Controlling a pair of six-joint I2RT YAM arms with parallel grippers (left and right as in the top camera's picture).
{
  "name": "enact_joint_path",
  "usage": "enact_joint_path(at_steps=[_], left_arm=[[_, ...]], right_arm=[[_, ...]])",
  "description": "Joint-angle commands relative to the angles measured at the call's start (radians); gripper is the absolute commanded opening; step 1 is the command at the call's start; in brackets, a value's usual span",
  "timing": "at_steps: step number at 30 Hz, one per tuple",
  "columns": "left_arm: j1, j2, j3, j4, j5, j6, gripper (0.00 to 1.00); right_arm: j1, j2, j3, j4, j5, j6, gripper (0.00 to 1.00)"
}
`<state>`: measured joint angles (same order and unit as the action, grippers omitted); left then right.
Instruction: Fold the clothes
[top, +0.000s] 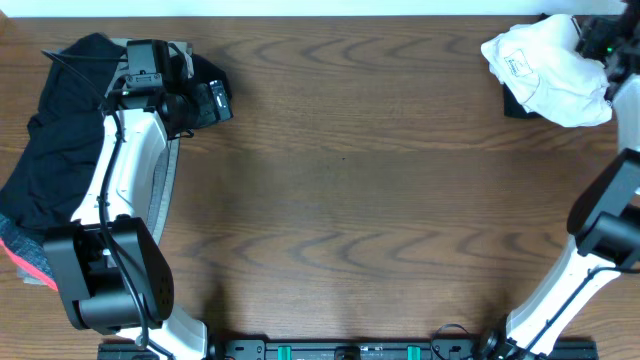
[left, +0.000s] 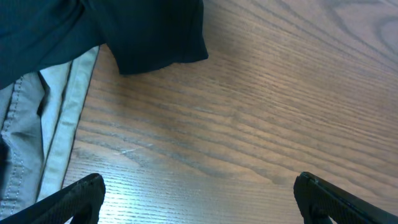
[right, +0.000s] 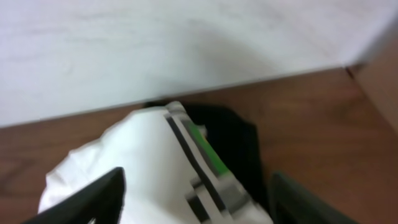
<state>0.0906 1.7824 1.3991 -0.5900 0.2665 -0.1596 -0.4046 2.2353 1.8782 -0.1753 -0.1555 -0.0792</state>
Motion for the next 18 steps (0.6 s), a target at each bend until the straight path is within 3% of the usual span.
enact_joint_path(at_steps=[1, 3, 8, 18], left_arm=[[0.004, 0.015, -0.004, 0.001, -0.007, 0.01, 0.98], [0.004, 0.015, -0.004, 0.001, -0.007, 0.01, 0.98], [0.004, 0.015, -0.004, 0.001, -0.007, 0.01, 0.98], [0.004, 0.015, -0.004, 0.001, -0.007, 0.01, 0.98]], right_arm=[[0.023, 0.106, -0.001, 0.072, -0.001, -0.085, 0.83], [0.026, 0.169, -0.001, 0.148, -0.002, -0.087, 0.89], [0.026, 0.322, -0.001, 0.263, 0.002, -0.087, 0.94], [0.026, 0.522, -0.001, 0.198, 0.002, -0.082, 0.99]])
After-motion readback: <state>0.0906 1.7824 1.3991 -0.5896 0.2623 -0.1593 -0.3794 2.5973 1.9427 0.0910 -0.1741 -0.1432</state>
